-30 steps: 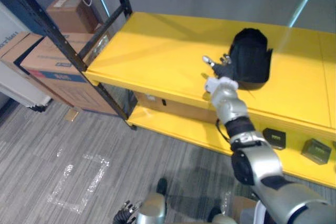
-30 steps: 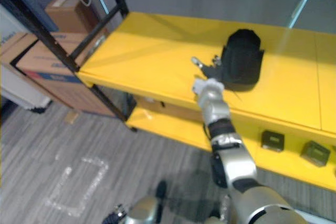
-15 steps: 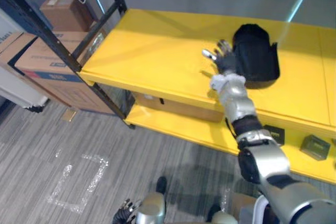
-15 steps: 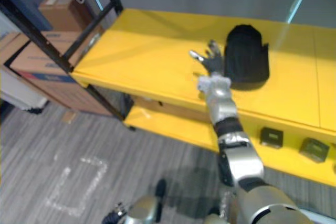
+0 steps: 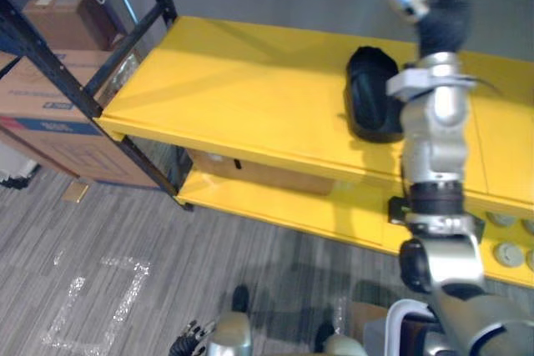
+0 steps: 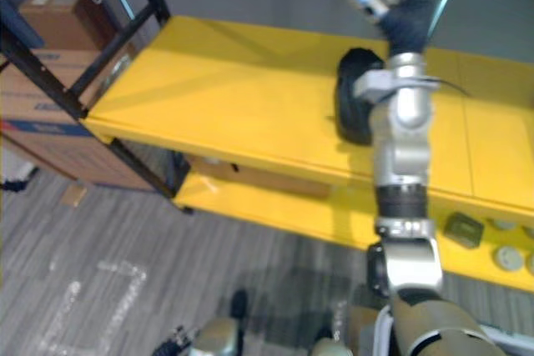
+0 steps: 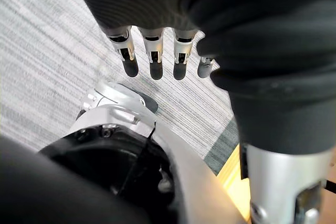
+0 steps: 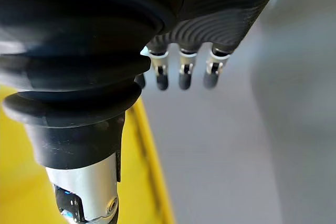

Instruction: Walk over and take plastic housings, then place them on the shelf

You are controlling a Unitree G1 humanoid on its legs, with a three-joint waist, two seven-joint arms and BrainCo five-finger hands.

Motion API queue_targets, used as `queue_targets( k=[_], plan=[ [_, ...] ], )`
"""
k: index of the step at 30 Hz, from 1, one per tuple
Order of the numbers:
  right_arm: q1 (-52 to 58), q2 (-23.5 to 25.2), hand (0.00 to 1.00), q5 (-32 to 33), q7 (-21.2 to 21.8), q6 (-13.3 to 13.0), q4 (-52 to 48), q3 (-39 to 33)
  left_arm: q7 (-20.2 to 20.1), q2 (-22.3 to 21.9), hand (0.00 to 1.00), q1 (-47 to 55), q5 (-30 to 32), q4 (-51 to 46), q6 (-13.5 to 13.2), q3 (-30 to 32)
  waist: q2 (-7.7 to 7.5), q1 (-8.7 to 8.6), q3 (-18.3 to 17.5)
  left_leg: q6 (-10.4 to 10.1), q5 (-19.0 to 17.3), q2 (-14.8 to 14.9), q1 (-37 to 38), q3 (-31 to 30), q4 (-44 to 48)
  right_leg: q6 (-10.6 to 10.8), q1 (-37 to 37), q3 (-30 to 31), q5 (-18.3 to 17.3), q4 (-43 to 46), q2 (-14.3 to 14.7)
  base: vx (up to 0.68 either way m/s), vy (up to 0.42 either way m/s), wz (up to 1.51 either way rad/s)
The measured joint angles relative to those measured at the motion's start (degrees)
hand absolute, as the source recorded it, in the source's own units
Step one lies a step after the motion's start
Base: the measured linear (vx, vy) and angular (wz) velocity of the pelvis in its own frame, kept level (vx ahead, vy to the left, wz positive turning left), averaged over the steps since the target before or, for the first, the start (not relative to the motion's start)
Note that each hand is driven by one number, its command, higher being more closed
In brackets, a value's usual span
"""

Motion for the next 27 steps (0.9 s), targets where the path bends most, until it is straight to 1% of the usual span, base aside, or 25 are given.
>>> queue_targets(
  k=[1,3,4,5,7,8,10,12,13,14,16,18,19,20,22,27],
  plan=[
    [-0.39,-2.26,0.0,-1.02,-1.12,0.03,2.92,0.1,-0.21,0.0,0.0,0.32,-0.04,0.09,-0.52,0.0,0.0,-0.45,0.0,-0.04,0.05,0.05,0.1,0.08,-0.06,0.0,-0.01,0.08,0.0,0.0,0.06,0.0,-0.005,-0.05],
    [-1.1,-5.3,0.0,-2.82,-2.43,0.39,7.9,0.28,-0.63,0.0,0.0,0.55,-0.05,0.49,-0.85,-0.02,0.01,-0.49,0.0,-0.16,0.33,0.21,0.67,0.4,-0.68,0.0,-0.04,0.47,0.0,0.0,0.25,0.0,-0.014,-0.1],
    [-2.1,-7.05,0.0,-3.09,-2.75,1.0,11.25,0.42,-0.75,-0.01,0.0,0.56,-0.17,0.93,-1.07,-0.04,0.02,-0.51,0.01,-0.18,0.35,0.3,0.63,0.43,-0.72,-0.01,-0.2,0.62,0.01,0.0,0.37,0.0,-0.017,-0.07],
    [-2.64,-7.84,0.0,-3.07,-2.74,1.52,12.72,0.64,-0.76,0.0,0.0,0.55,-0.24,1.06,-1.08,-0.04,0.04,-0.51,0.01,-0.19,0.36,0.34,0.59,0.42,-0.73,-0.02,-0.27,0.67,0.01,0.0,0.4,-0.01,-0.016,-0.04],
    [-4.6,-11.08,0.0,-3.4,-2.37,3.1,17.26,3.8,-0.78,0.0,0.0,0.55,-0.67,1.48,-1.2,-0.04,0.23,-0.51,0.12,-0.19,0.35,0.36,0.52,0.36,-0.74,-0.02,-0.36,0.68,0.01,0.0,0.42,0.0,0.0,0.0],
    [-5.61,-11.74,0.0,-3.37,-1.96,3.8,18.47,4.9,-0.79,0.01,0.0,0.55,-0.67,1.47,-1.28,-0.12,0.31,-0.51,0.16,-0.19,0.35,0.35,0.35,0.34,-0.72,-0.02,-0.56,0.69,0.01,0.04,0.41,0.0,0.0,0.0],
    [-7.92,-12.46,0.0,-3.31,-1.12,4.77,21.19,6.61,-0.79,0.01,0.0,0.49,-0.75,1.46,-1.97,-0.26,0.43,-0.5,0.46,-0.15,0.46,0.32,-0.39,0.18,-0.57,-0.02,-1.31,0.7,0.01,0.3,0.38,0.0,0.0,0.0],
    [-9.34,-12.92,0.0,-3.31,-0.03,5.34,24.63,7.88,-0.78,0.0,0.0,0.5,-1.06,1.5,-2.23,-0.28,0.45,-0.26,0.59,-0.14,0.47,0.19,-0.39,-0.02,-0.54,-0.01,-1.27,0.55,-0.01,0.44,0.24,0.0,-0.001,0.05],
    [-10.28,-13.08,0.0,-3.33,0.59,6.03,26.03,9.14,-0.79,-0.01,0.0,0.48,-1.97,1.44,-2.23,-0.37,0.51,-0.22,0.92,-0.14,0.46,0.07,-0.39,-0.16,-0.48,0.02,-1.22,0.42,-0.03,0.53,0.11,0.0,0.002,0.06],
    [-11.13,-13.12,0.0,-3.33,0.93,6.52,26.69,9.7,-0.79,-0.02,0.0,0.4,-2.27,1.42,-2.23,-0.37,0.62,-0.25,1.36,-0.13,0.46,0.01,-0.39,-0.26,-0.42,0.05,-1.21,0.34,-0.05,0.68,0.03,-0.02,0.006,0.07],
    [-13.4,-14.32,0.0,-3.41,1.78,7.47,27.9,11.69,-0.78,-0.01,0.0,-0.48,-2.39,1.38,-2.22,-0.37,1.12,-0.27,3.5,0.05,0.58,-0.31,-0.78,-0.88,-0.16,0.19,-1.31,-0.11,-0.21,1.17,-0.32,-0.05,0.008,0.12],
    [-14.22,-14.98,0.0,-3.78,2.6,7.93,28.99,12.47,-0.78,-0.01,0.0,-0.71,-2.54,1.35,-2.2,-0.37,1.39,-0.05,3.87,0.16,0.66,-0.42,-2.03,-1.04,0.08,0.19,-2.6,-0.28,-0.34,1.83,-0.52,-0.05,0.007,0.1],
    [-14.42,-15.08,0.0,-4.28,2.77,8.81,29.21,13.03,-0.76,-0.01,0.0,-0.71,-2.59,1.38,-2.18,-0.36,1.41,-0.01,3.88,0.22,0.71,-0.47,-2.42,-1.04,0.18,0.18,-3.08,-0.29,-0.39,2.12,-0.58,-0.03,0.007,0.03],
    [-14.84,-15.08,0.0,-4.57,3.39,11.35,29.93,14.22,-0.76,-0.01,0.0,-0.72,-2.71,1.36,-2.16,-0.41,1.46,0.15,4.51,0.32,0.87,-0.52,-2.46,-1.04,0.28,0.14,-3.26,-0.26,-0.45,2.46,-0.7,0.0,0.0,0.0],
    [-15.39,-15.08,0.0,-4.6,3.96,13.33,31.38,15.19,-0.76,-0.02,0.0,-0.73,-2.85,1.22,-2.17,-0.55,1.57,0.16,5.12,0.33,0.87,-0.73,-2.37,-1.07,0.31,0.22,-3.37,-0.28,-0.81,3.06,-0.96,0.0,0.0,0.0],
    [-17.1,-15.1,0.0,-7.57,6.01,16.48,33.86,15.4,-0.81,-0.03,0.0,-0.78,-2.87,-0.6,-2.22,-0.92,1.97,0.16,6.53,0.44,0.95,-0.99,-2.76,-1.11,0.34,0.41,-4.33,-0.28,-1.38,4.29,-1.33,0.0,0.0,0.0]
  ],
)
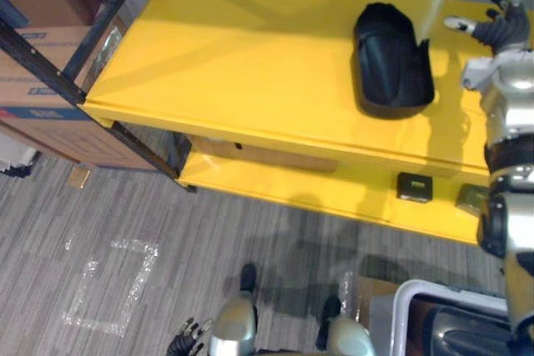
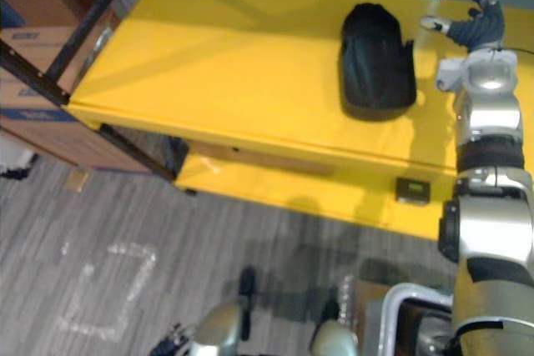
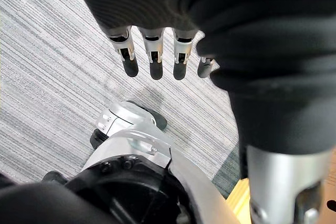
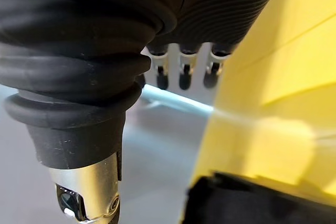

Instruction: Walk over and take plastic housings, then place them on the shelf

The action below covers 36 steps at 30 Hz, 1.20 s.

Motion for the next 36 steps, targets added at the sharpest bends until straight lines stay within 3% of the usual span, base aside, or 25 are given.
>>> queue_targets(
  k=[7,18,19,27,36],
  plan=[
    [-0.77,-0.01,0.0,-1.03,1.5,3.6,4.66,-0.16,0.04,-0.01,0.0,-0.6,0.39,-0.02,-0.12,-1.4,0.85,0.32,0.68,0.07,0.03,-0.54,-0.66,-0.03,0.25,0.15,-0.88,0.02,-0.39,1.12,-0.74,0.0,0.0,0.01],
    [-1.49,-0.36,0.0,-5.65,3.16,4.01,5.3,-1.77,0.02,-0.01,0.0,-0.99,-0.04,-0.26,-0.46,-2.15,1.9,0.82,2.68,0.15,-0.02,-0.98,-1.57,-0.24,1.18,0.02,-3.09,0.06,-2.43,5.12,-1.69,-0.02,-0.002,0.01],
    [-1.49,-0.36,1.0,-6.22,3.8,3.97,5.3,-1.77,0.02,-0.01,0.0,-0.99,-0.05,-0.24,-0.46,-2.15,1.91,0.84,2.69,0.18,-0.01,-1.03,-1.59,-0.2,1.17,0.04,-3.2,0.06,-2.49,5.27,-1.76,0.0,0.0,0.0],
    [-1.48,-1.26,1.0,-16.34,5.08,2.56,5.88,-1.5,-0.04,0.0,0.0,-1.05,-0.04,-0.29,-0.44,-2.18,1.91,1.03,2.69,0.3,0.09,-1.11,-2.05,-0.2,1.17,0.03,-3.84,0.05,-2.66,5.8,-1.86,0.0,0.0,0.0],
    [-1.41,-2.19,1.0,-22.36,5.09,0.98,7.38,2.87,0.21,0.01,0.0,-1.21,-0.03,-1.54,-0.02,-2.37,1.91,1.13,2.69,0.3,0.08,-1.07,-2.64,-1.13,1.37,0.02,-3.84,-0.29,-2.65,5.49,-1.74,0.0,0.001,0.01]
  ],
)
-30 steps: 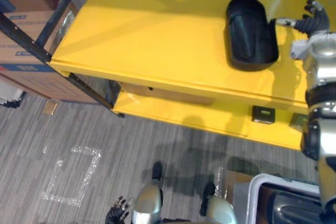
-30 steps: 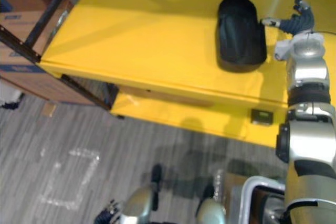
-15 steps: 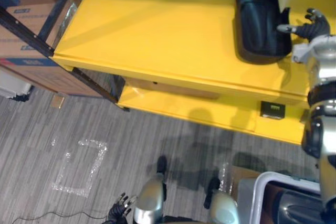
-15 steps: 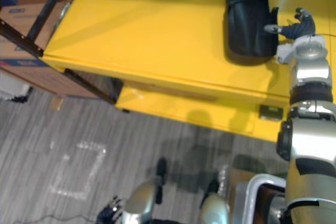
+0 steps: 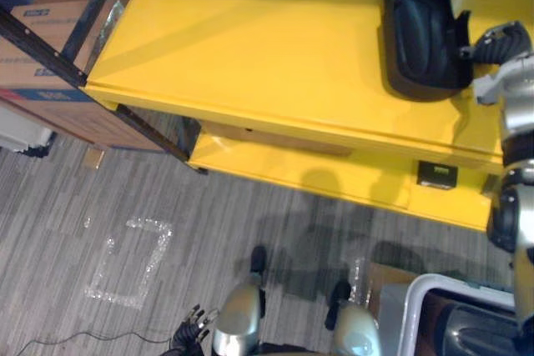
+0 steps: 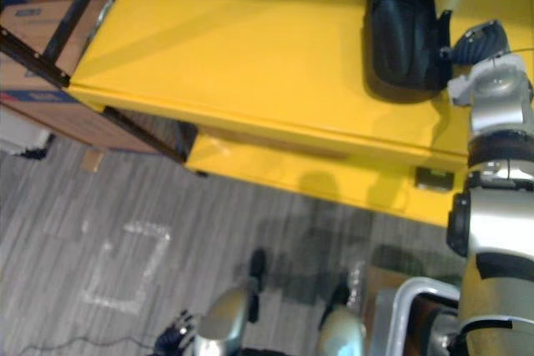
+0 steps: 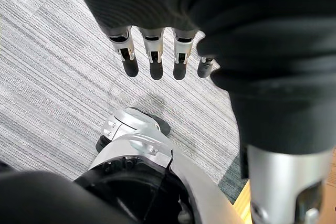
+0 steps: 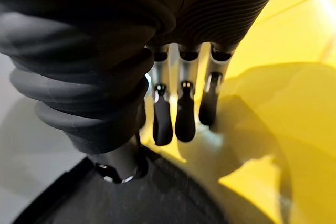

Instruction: Walk over and take plastic housings, then place them on the shelf

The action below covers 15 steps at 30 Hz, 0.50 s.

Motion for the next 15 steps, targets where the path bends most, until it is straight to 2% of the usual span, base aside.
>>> queue_targets(
  k=[10,15],
  plan=[
    [0.06,0.04,1.0,-3.37,-0.09,-0.05,0.74,2.41,0.34,0.16,0.0,-0.61,0.04,-0.53,0.01,-0.97,0.0,0.42,0.0,0.0,0.0,0.17,-0.72,-0.22,0.68,-0.07,0.05,-0.18,0.62,-0.66,0.23,0.0,0.0,0.0],
    [0.05,0.02,1.0,-4.62,-1.86,1.75,1.09,3.41,0.7,0.16,0.0,-1.3,0.04,-0.56,0.02,-1.12,0.0,1.01,-0.01,0.05,0.04,0.11,-0.87,-0.17,0.68,0.05,0.08,-0.16,1.03,-1.16,0.21,0.0,0.0,0.0]
  ],
)
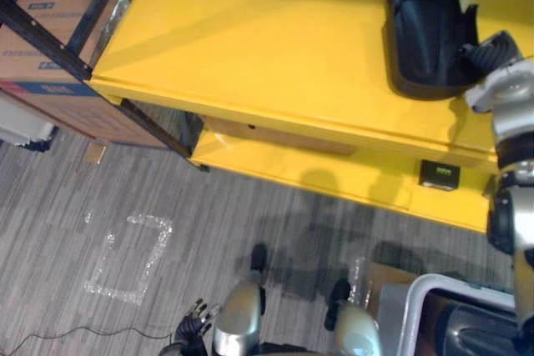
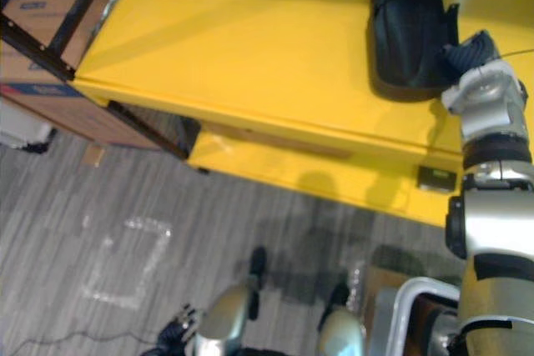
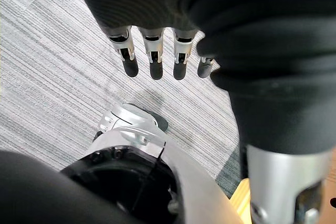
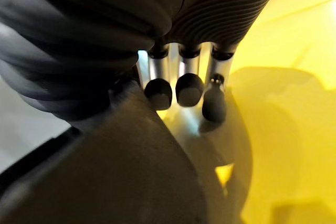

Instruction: Walk over and take plastic housings, then place them on the shelf

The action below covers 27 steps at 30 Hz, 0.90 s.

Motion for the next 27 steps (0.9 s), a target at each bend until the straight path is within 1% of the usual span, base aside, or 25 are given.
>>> queue_targets(
  k=[4,9,12,19,27],
  plan=[
    [-0.07,-0.01,1.0,-0.23,-2.72,3.37,0.0,-0.13,0.16,0.0,0.0,-0.09,-0.02,-0.07,-0.01,-0.43,-0.01,0.43,0.0,0.01,0.02,-0.03,-0.09,-0.1,-0.02,0.02,0.07,-0.18,0.03,-0.13,-0.02,0.0,0.0,0.0],
    [-0.07,-0.14,1.0,-0.42,-5.19,5.92,0.04,-1.92,0.69,0.0,0.0,-0.08,-0.04,-0.27,-0.01,-0.48,-0.02,0.42,-0.01,0.03,0.05,-0.06,-0.33,-0.11,-0.08,0.09,0.15,-0.51,0.25,-0.61,-0.02,0.0,0.0,0.0],
    [-0.06,-0.55,1.0,-0.95,-6.22,6.84,0.13,-3.11,1.1,0.0,0.0,-0.09,-0.05,-0.32,0.0,-0.52,-0.03,0.38,-0.01,0.05,0.09,-0.07,-0.61,-0.13,-0.08,0.11,0.11,-0.78,0.31,-0.78,-0.02,0.0,0.005,0.04],
    [-0.06,-0.85,1.0,-1.08,-8.42,7.22,0.62,-3.59,1.15,0.02,0.0,-0.09,-0.08,-0.41,0.0,-0.53,-0.07,0.31,0.01,0.05,0.1,-0.04,-0.66,-0.01,-0.12,0.12,0.08,-0.75,0.5,-1.02,-0.01,0.0,0.0,0.0],
    [-0.04,-2.22,1.0,-1.68,-8.44,7.23,1.15,-4.19,1.15,0.57,0.0,-0.1,-0.09,-0.45,0.1,-0.49,-0.36,0.27,0.17,0.27,0.32,0.01,-0.88,0.74,-0.36,0.18,-0.29,-0.04,1.28,-1.77,0.07,-0.01,0.01,-0.04]
  ],
)
